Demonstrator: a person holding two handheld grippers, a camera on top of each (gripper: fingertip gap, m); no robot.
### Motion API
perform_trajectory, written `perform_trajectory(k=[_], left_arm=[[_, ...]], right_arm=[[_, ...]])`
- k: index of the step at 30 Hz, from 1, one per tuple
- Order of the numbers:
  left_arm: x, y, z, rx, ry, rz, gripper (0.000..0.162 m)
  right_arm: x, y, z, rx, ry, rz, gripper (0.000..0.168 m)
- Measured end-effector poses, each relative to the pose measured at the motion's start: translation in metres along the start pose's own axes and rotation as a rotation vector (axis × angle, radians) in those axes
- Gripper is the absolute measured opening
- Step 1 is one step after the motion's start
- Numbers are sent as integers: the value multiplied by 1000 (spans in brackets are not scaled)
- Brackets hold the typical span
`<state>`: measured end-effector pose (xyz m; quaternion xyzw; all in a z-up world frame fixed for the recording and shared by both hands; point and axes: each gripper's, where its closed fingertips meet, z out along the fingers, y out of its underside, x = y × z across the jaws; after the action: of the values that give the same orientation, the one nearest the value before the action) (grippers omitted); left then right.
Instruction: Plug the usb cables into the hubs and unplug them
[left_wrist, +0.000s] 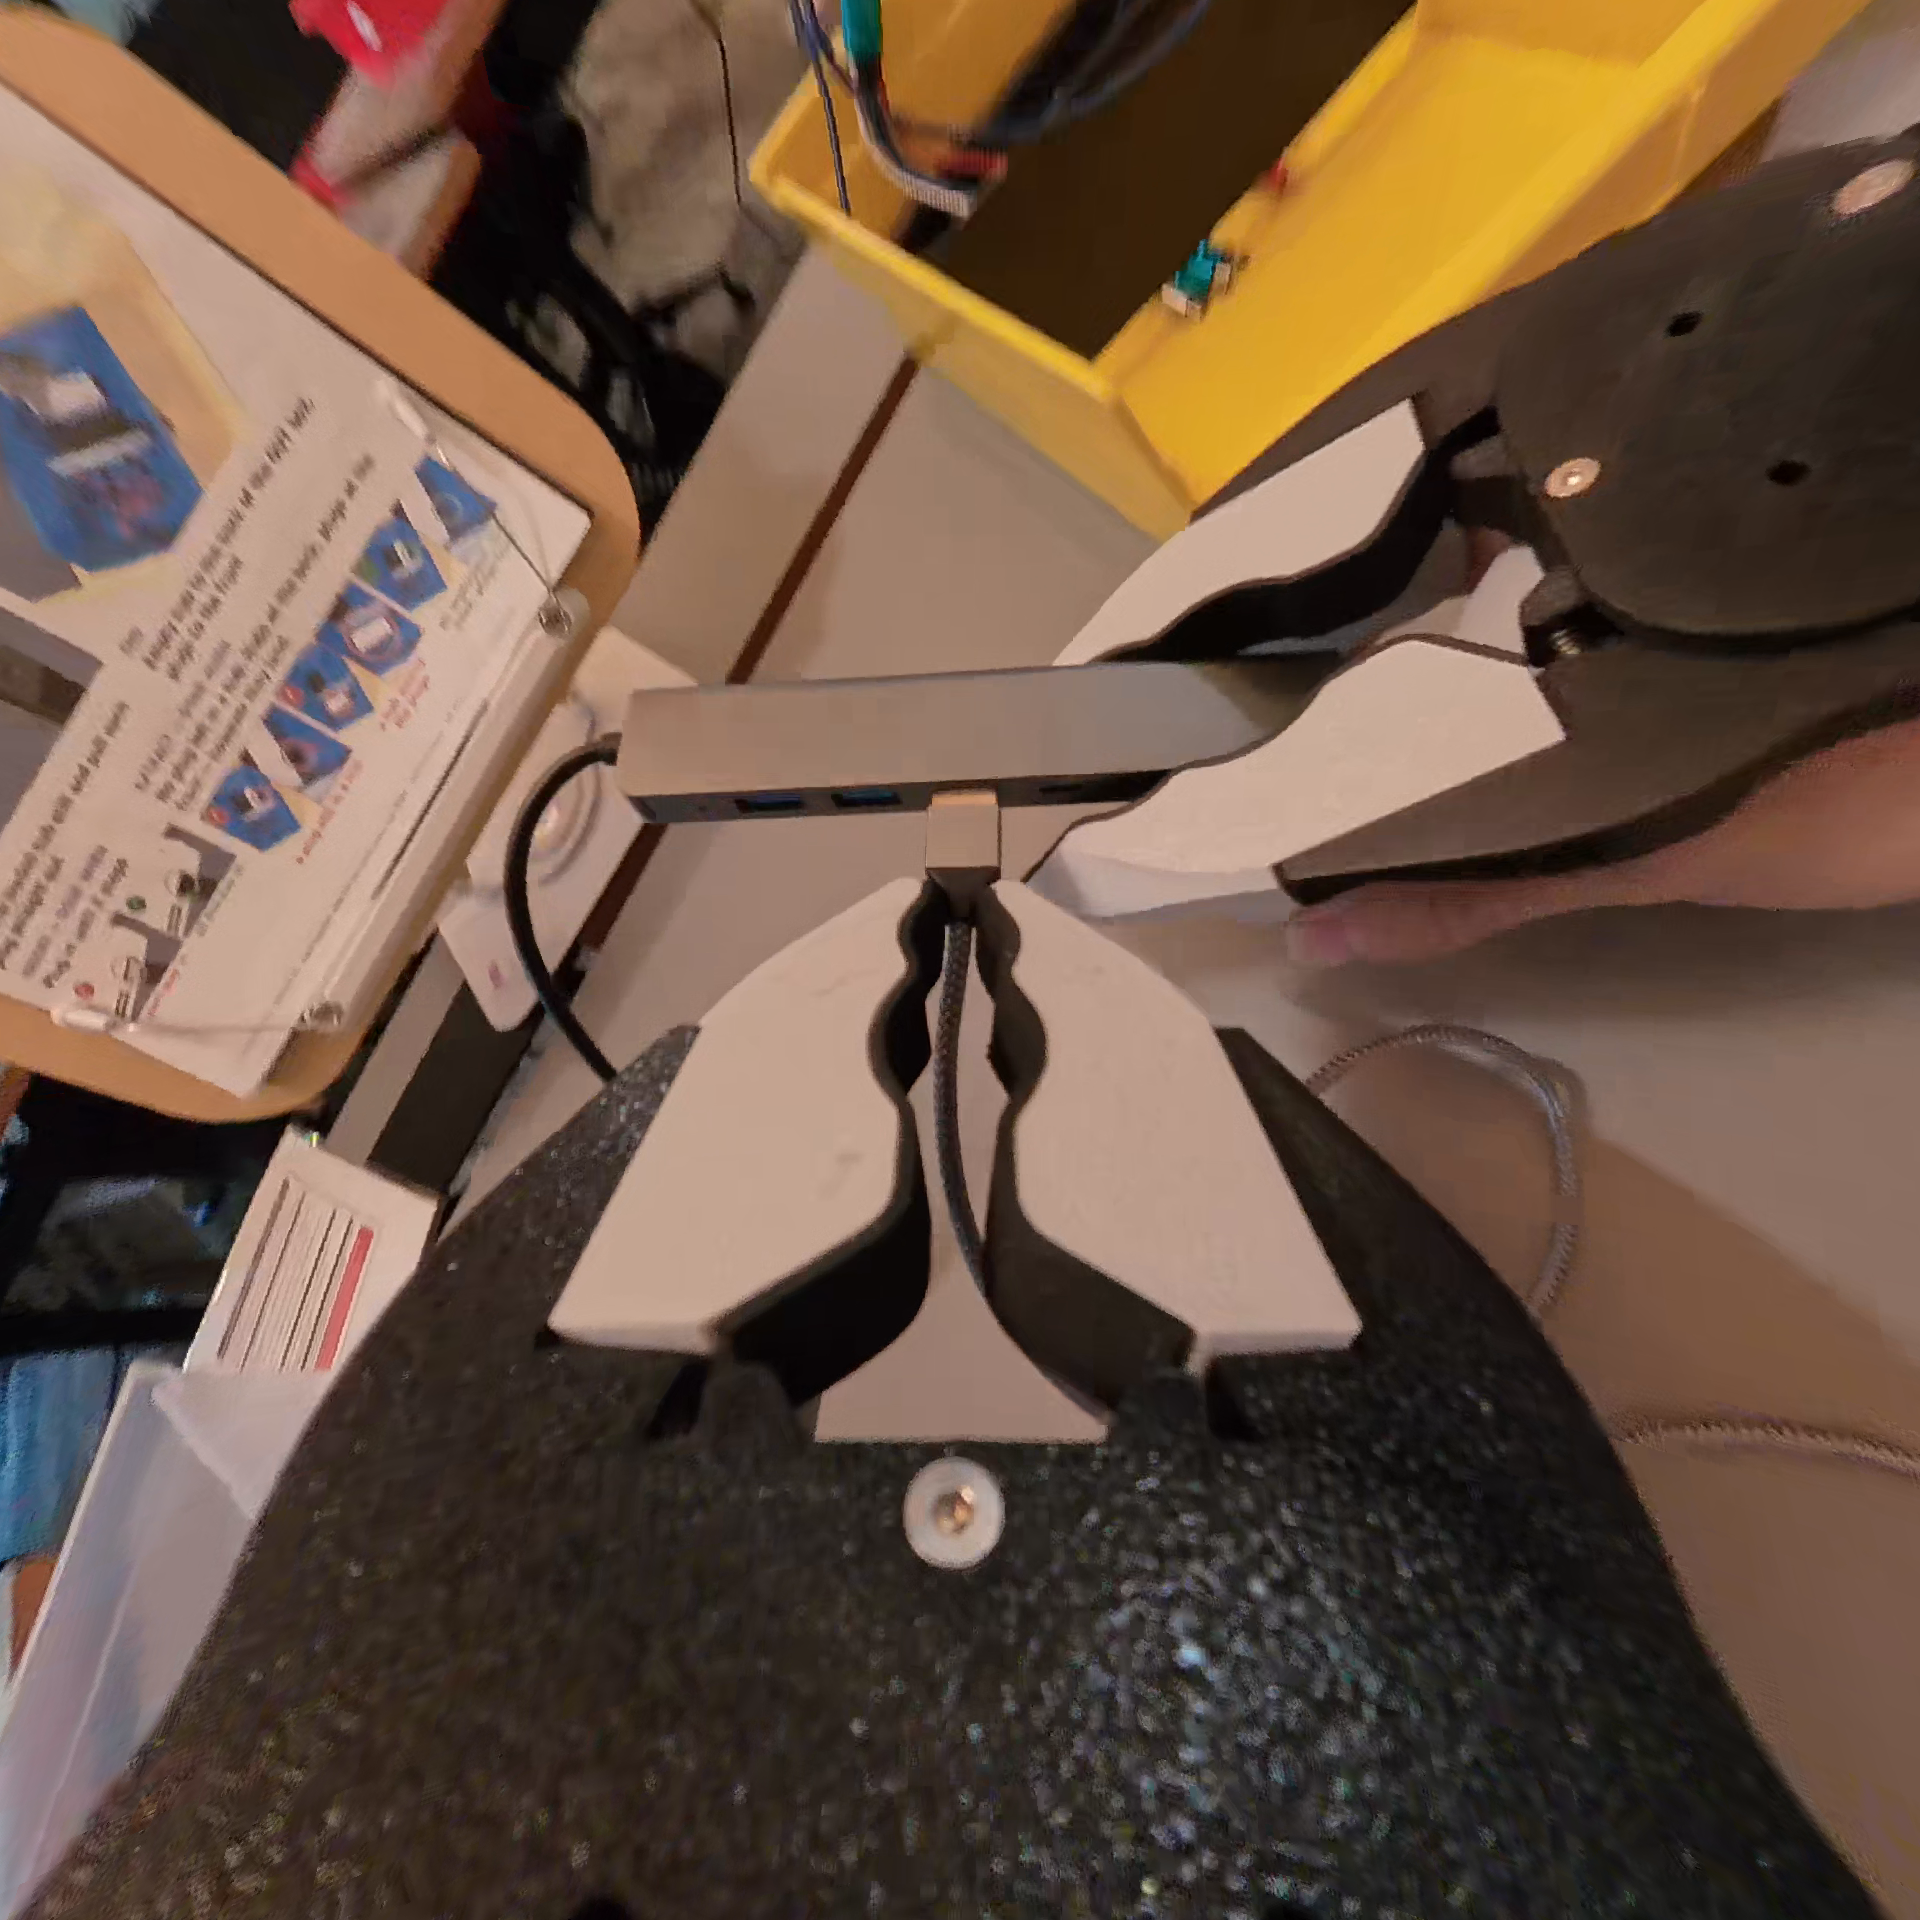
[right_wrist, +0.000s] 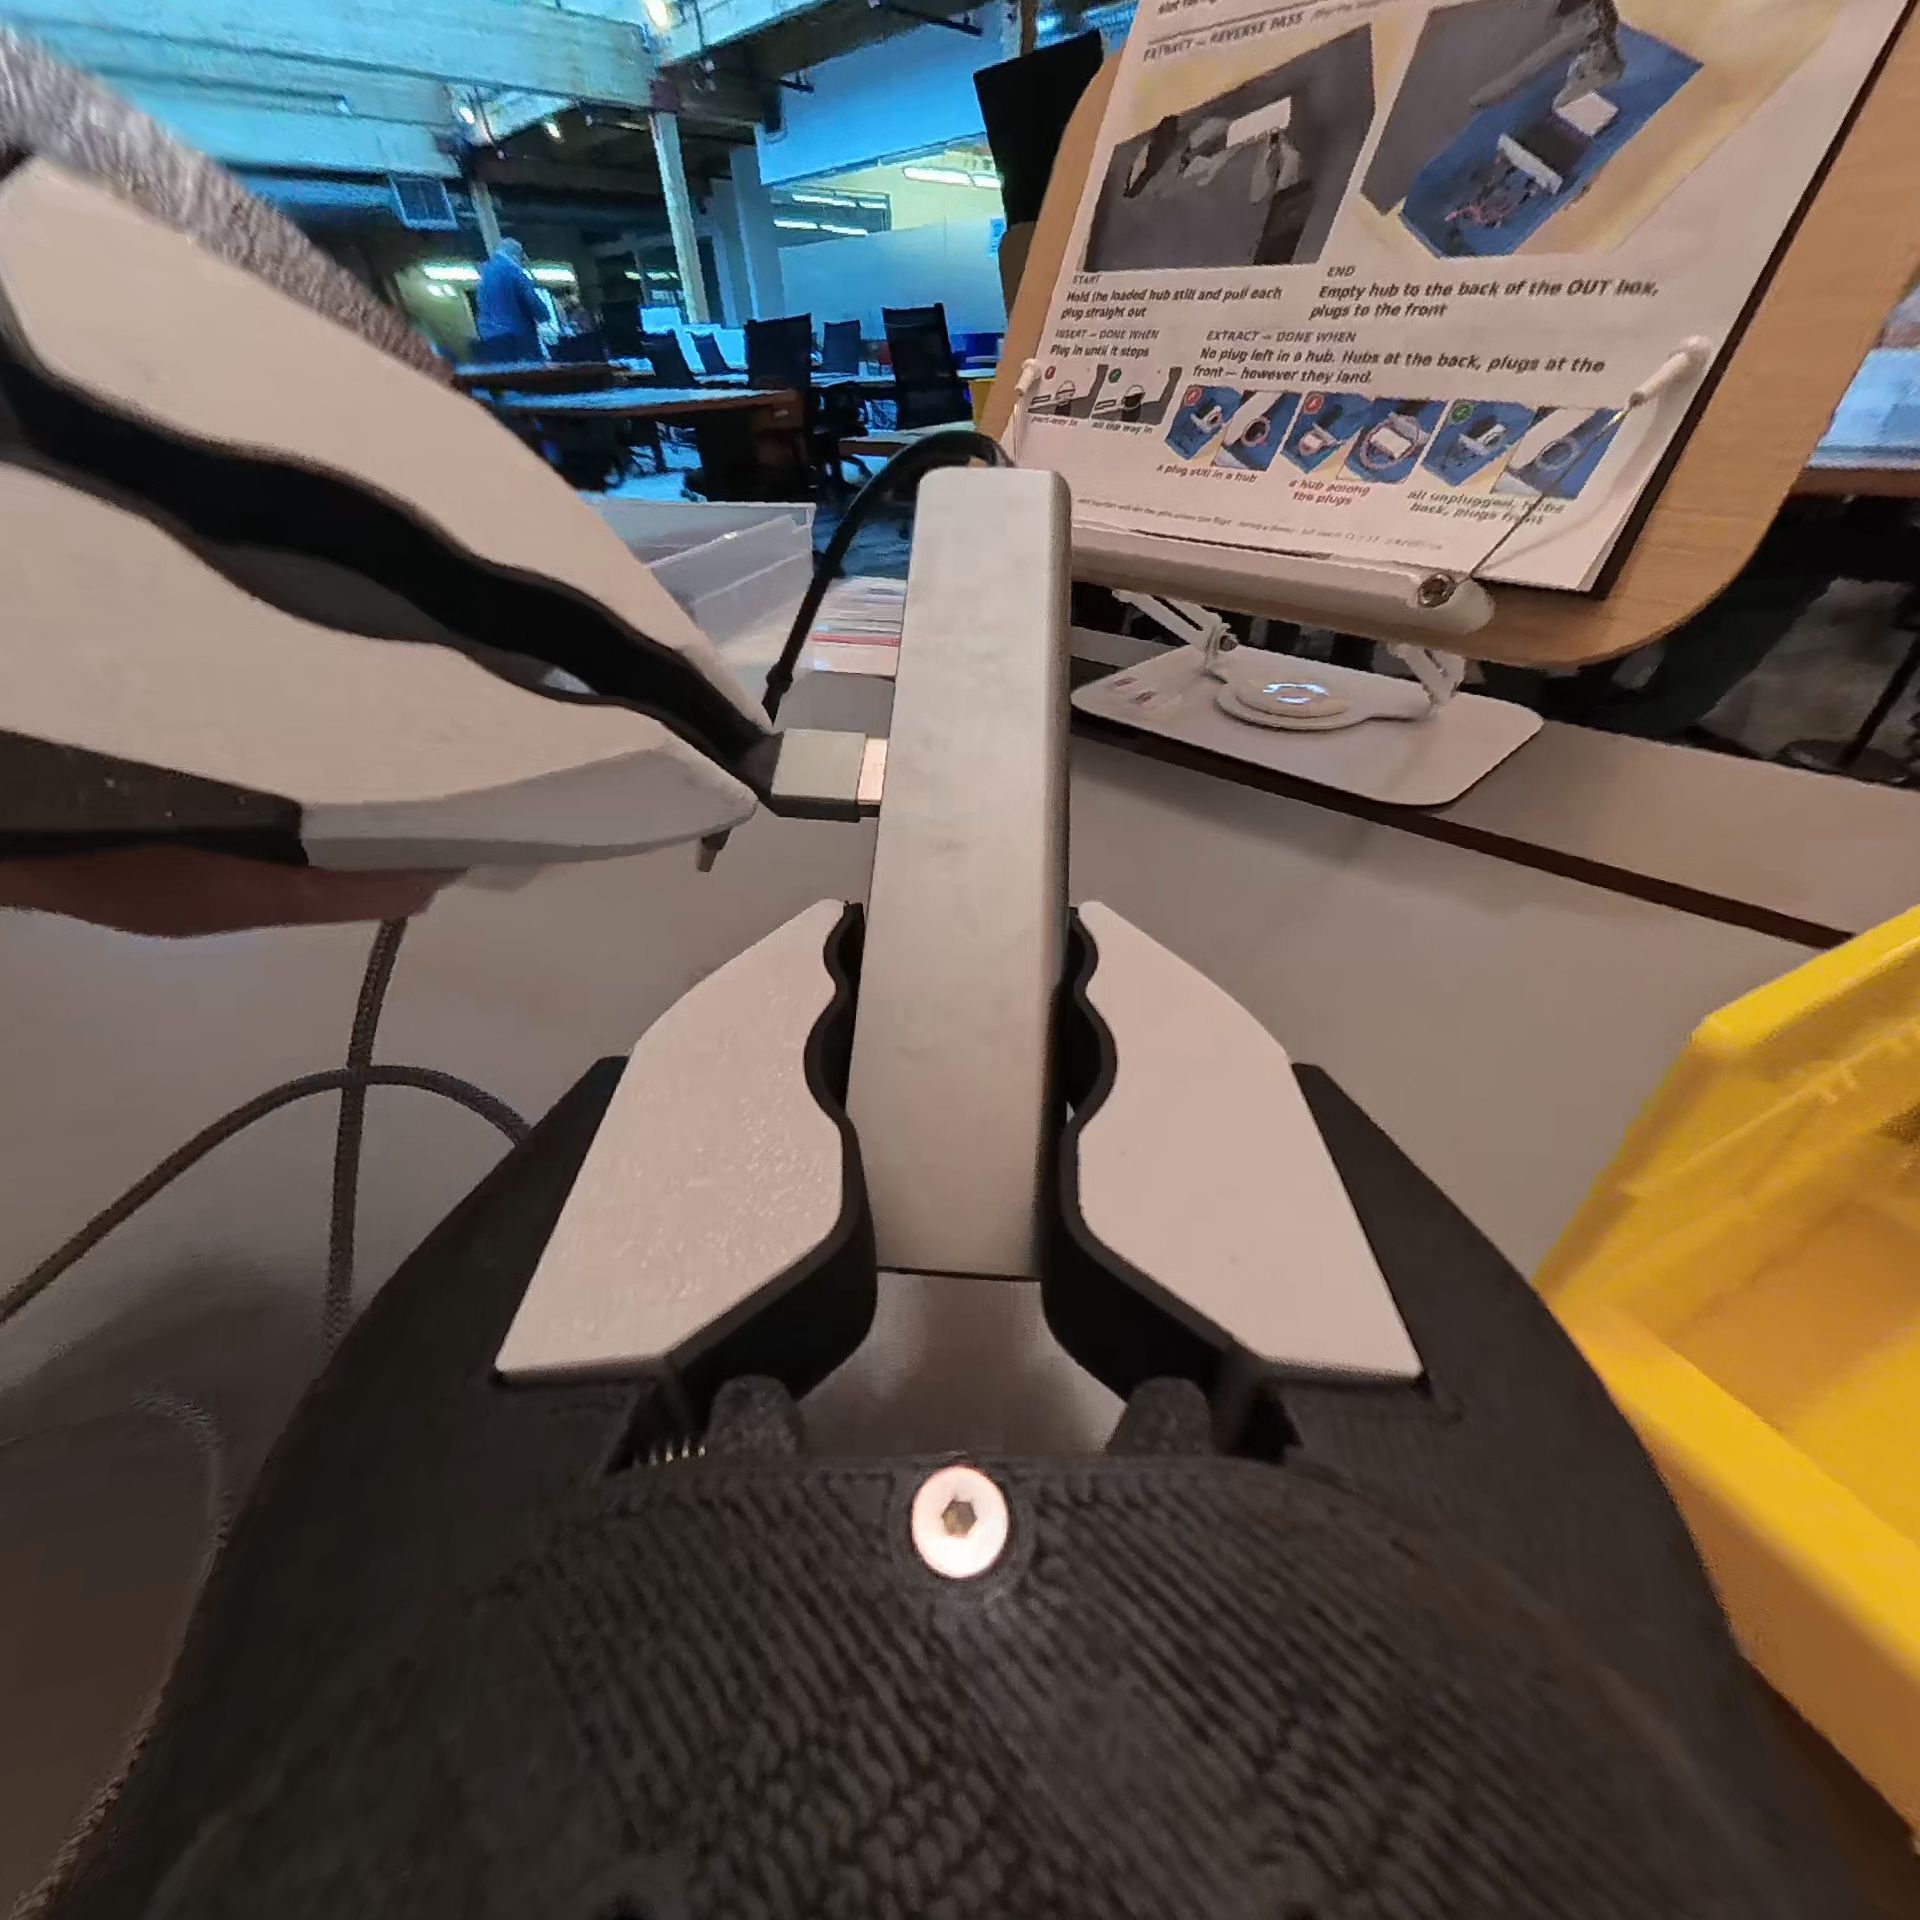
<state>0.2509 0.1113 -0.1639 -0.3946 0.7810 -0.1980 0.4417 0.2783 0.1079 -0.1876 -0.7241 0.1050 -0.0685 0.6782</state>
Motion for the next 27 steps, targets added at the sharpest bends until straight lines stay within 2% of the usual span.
perform_trajectory(k=[3,8,27], left_arm=[[0,-11,-1,167,-34,27,6],[1,-16,-3,324,-63,46,6],[3,-19,-11,512,-21,-31,6]], right_arm=[[1,-3,-2,25,-32,67,36],[-1,-5,-4,45,-65,101,36],[-7,-10,-5,88,-94,100,36]])
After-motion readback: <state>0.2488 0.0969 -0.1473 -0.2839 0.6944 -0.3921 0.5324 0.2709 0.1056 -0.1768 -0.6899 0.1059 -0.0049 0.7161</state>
